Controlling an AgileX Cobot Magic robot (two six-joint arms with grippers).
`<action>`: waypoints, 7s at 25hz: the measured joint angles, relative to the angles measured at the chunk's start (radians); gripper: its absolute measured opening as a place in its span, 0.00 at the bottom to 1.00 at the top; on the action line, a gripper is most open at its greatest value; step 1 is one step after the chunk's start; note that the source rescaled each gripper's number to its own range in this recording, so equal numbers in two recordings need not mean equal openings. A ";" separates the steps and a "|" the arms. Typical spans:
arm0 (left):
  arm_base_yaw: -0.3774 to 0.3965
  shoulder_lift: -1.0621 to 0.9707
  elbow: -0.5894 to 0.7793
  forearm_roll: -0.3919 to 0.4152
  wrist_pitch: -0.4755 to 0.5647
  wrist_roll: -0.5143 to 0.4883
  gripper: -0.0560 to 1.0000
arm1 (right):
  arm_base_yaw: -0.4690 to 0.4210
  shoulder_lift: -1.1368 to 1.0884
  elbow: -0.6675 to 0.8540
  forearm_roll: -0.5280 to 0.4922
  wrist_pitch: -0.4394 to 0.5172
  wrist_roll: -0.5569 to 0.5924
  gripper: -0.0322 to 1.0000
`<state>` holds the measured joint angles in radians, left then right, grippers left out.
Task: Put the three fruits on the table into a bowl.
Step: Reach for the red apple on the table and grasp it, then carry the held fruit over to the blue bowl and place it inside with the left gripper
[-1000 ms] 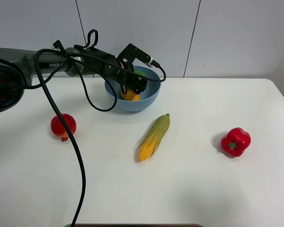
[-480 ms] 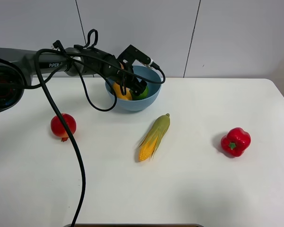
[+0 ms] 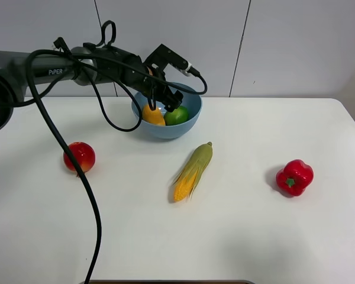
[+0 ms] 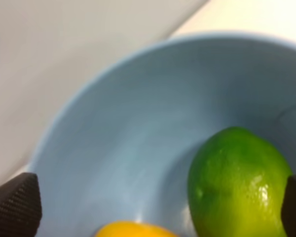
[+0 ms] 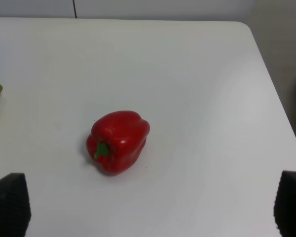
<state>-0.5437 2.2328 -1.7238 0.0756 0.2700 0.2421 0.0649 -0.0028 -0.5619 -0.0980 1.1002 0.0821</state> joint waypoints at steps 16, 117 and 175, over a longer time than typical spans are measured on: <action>0.042 -0.284 0.000 0.020 0.498 -0.216 0.98 | 0.000 0.000 0.000 0.000 0.000 0.000 1.00; 0.326 -0.094 0.390 -0.134 0.568 -0.391 0.98 | 0.000 0.000 0.000 0.000 0.000 0.000 1.00; 0.326 -0.079 0.389 -0.151 0.547 -0.391 0.36 | 0.000 0.000 0.000 0.000 0.000 0.000 1.00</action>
<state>-0.2174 2.1537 -1.3346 -0.0749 0.8167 -0.1490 0.0649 -0.0028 -0.5619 -0.0980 1.1002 0.0821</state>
